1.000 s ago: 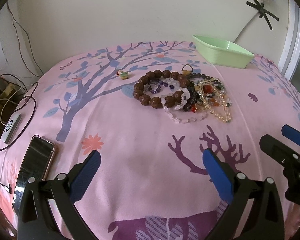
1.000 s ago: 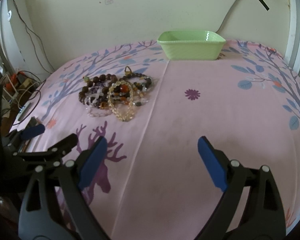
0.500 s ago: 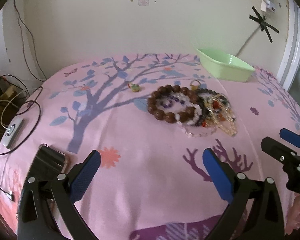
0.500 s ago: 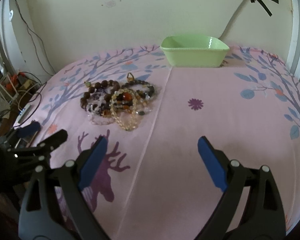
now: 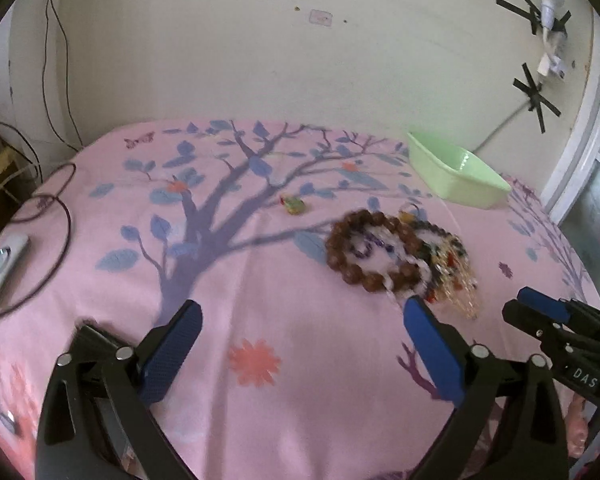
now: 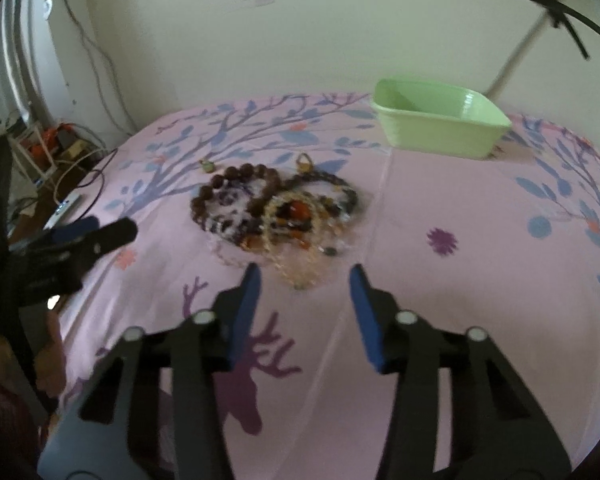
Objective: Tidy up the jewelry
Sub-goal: 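Close the right gripper on the dark brown wooden bead bracelet, then lift the brown bead bracelet with the right gripper into the green tray, then open the right gripper and return it to the jewelry pile, then grasp the clear crystal bead strand with the right gripper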
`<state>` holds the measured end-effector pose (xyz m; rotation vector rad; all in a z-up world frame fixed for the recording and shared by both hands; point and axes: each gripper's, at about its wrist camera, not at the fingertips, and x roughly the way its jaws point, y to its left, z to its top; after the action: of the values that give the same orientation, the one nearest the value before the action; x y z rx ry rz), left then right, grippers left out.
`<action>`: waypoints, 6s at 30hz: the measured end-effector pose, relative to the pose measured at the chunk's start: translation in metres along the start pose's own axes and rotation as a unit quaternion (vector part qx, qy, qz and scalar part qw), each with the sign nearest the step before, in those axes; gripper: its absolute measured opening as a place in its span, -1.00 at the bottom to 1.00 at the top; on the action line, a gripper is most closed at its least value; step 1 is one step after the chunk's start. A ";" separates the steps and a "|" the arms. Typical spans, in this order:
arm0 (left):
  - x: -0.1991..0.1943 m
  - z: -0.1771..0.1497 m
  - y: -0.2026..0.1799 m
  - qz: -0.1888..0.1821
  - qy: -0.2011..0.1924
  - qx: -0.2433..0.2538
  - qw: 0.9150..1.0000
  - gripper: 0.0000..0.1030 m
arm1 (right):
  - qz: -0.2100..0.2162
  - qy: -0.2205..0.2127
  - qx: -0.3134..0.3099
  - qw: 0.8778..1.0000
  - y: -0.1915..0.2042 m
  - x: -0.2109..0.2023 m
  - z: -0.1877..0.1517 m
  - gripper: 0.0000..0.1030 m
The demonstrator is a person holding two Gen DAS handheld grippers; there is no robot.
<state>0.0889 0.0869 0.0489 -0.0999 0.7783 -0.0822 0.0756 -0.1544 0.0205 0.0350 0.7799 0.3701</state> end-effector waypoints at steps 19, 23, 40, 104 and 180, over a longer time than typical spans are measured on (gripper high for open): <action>0.087 0.032 -0.016 -0.036 0.074 0.010 0.997 -0.41 | 0.046 0.090 -0.041 0.994 0.020 0.115 0.083 -0.56; 0.085 0.030 -0.010 -0.042 0.066 -0.002 0.997 -1.00 | 0.050 0.108 -0.056 0.991 0.024 0.126 0.083 -0.72; -0.044 0.063 -0.015 -0.119 -0.104 -0.018 0.987 -1.00 | 0.158 -0.111 -0.043 0.980 0.021 -0.019 0.104 -0.72; 0.038 0.097 -0.072 -0.092 -0.002 0.064 0.994 -1.00 | 0.030 -0.051 0.108 0.992 -0.149 0.006 0.050 -0.19; -0.097 0.003 -0.018 -0.152 -0.066 0.051 0.985 -1.00 | 0.158 0.040 -0.108 0.981 0.033 0.016 0.035 -0.80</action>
<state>0.0211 0.0796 0.1205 -0.1258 0.6196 -0.4008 0.0997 -0.1143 0.0401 -0.0605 0.8114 0.7606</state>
